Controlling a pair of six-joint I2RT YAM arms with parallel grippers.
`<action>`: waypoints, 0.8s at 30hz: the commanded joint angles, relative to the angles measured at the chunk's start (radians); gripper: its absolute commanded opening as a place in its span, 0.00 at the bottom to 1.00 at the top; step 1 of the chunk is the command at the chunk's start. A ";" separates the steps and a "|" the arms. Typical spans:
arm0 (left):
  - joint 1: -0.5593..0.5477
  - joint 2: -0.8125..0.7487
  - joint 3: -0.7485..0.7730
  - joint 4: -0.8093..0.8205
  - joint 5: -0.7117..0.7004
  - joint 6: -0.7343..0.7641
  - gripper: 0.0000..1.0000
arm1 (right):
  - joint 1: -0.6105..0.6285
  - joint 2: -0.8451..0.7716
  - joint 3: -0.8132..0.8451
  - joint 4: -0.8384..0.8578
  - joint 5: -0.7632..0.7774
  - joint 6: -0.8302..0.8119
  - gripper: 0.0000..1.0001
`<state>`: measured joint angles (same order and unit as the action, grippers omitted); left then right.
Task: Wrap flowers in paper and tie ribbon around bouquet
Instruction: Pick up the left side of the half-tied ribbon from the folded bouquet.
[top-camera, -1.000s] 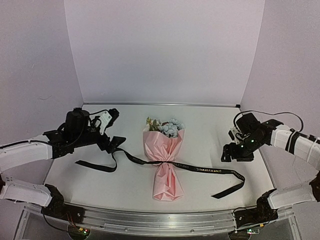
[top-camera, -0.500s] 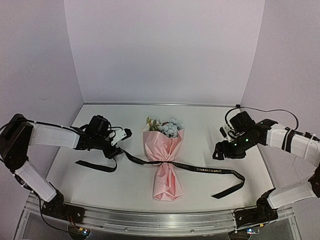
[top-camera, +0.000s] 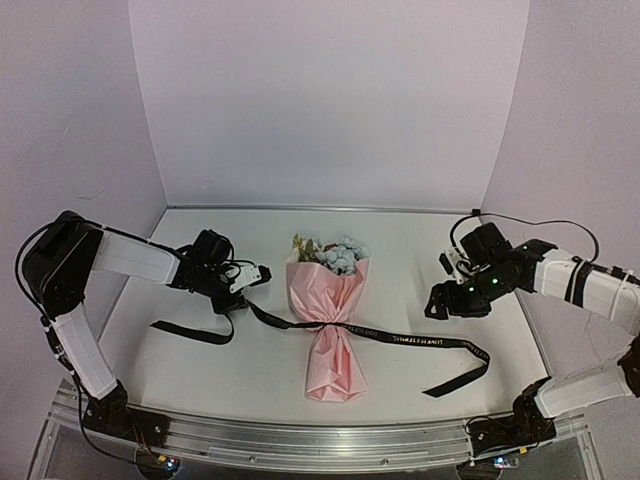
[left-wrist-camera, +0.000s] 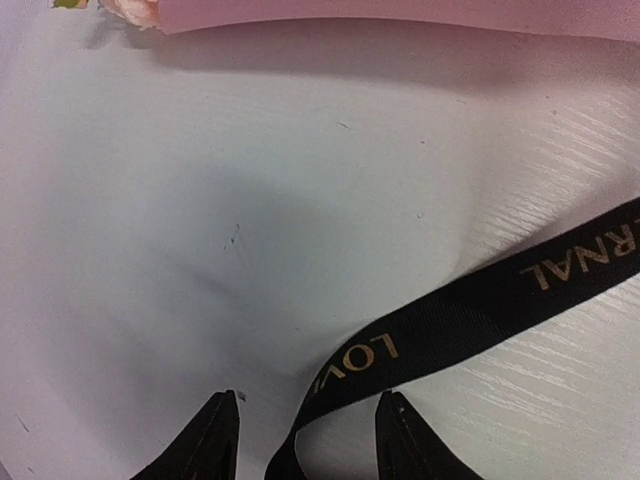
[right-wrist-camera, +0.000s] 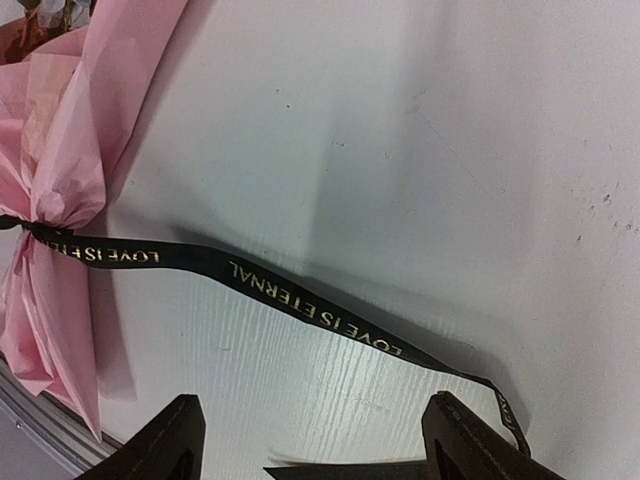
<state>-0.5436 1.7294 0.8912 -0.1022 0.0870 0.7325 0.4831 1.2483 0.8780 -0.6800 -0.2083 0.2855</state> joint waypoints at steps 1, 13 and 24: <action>0.010 0.063 0.073 -0.040 0.035 0.041 0.43 | 0.005 -0.026 -0.013 0.014 -0.006 0.010 0.76; -0.013 -0.097 0.072 -0.036 0.137 -0.153 0.00 | 0.078 -0.027 0.009 0.053 -0.006 -0.015 0.69; -0.173 -0.440 -0.059 -0.026 0.189 -0.339 0.00 | 0.333 0.215 0.212 0.277 -0.002 -0.164 0.70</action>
<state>-0.6910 1.3446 0.8867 -0.1353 0.2403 0.4892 0.7304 1.3708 0.9889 -0.5683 -0.2178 0.1999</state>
